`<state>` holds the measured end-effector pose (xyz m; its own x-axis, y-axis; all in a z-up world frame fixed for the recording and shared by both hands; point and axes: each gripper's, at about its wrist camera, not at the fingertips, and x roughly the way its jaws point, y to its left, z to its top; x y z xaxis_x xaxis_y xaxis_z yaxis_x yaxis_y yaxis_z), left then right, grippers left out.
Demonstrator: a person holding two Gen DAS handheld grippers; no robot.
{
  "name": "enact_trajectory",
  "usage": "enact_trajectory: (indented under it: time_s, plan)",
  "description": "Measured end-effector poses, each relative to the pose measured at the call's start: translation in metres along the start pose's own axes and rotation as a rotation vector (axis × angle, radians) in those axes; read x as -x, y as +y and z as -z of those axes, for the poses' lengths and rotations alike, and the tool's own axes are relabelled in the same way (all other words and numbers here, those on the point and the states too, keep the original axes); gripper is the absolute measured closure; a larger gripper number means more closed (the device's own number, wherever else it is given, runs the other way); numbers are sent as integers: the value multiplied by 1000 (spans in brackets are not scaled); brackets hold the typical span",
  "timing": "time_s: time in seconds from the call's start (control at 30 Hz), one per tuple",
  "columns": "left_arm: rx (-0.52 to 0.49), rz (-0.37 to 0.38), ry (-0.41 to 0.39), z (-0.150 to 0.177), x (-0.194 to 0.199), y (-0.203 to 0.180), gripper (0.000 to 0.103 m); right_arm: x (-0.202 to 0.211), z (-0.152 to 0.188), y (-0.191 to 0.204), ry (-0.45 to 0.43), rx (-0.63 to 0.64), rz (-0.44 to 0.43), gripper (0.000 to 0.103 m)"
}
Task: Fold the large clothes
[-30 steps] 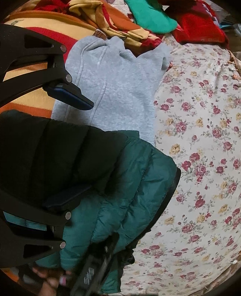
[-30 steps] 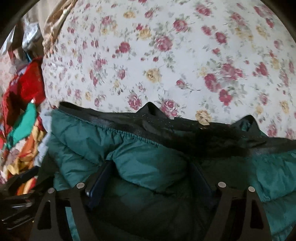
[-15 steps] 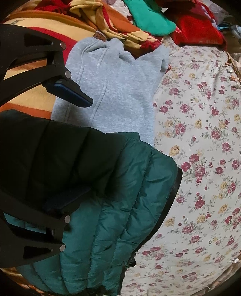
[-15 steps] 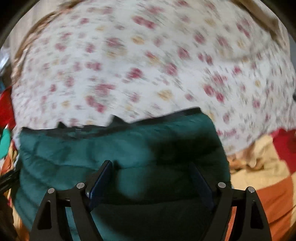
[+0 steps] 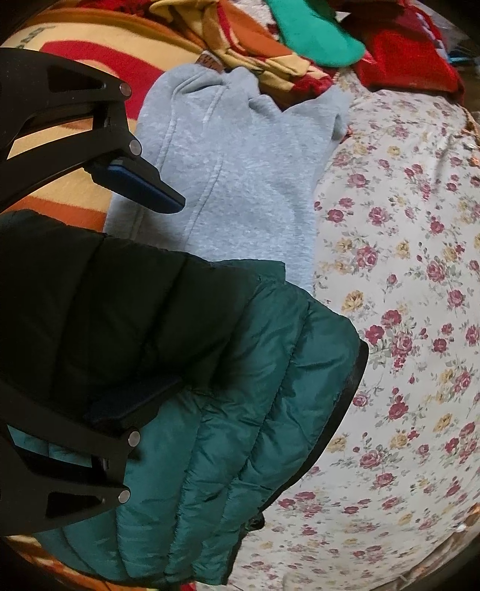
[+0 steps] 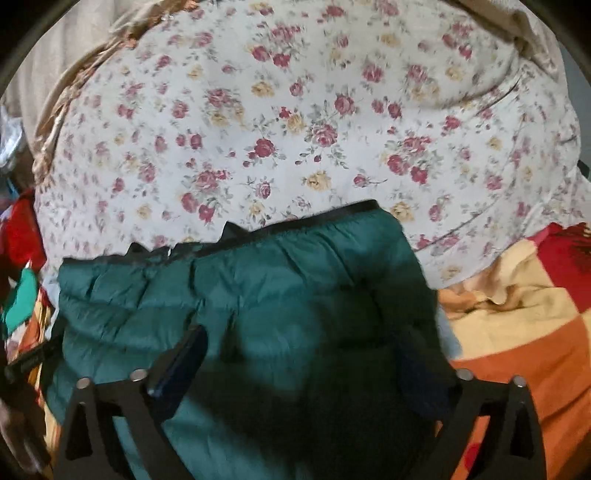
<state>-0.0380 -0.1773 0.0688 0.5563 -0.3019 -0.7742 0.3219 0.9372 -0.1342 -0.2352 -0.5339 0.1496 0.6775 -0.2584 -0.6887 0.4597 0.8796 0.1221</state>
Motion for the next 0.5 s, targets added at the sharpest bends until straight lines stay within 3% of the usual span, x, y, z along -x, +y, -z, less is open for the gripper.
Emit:
enact_trajectory:
  time_s: [0.27,0.4,0.5]
  plan:
    - [28,27,1,4,2,2,15,1,24,-27,68,-36,24,1]
    - [35,40,5,4,1,3,14,-9,31,-45,113,-117,-19,1]
    - [49,53,17,3,-1,5,14,-15,31,-49,118,-110,-36,0]
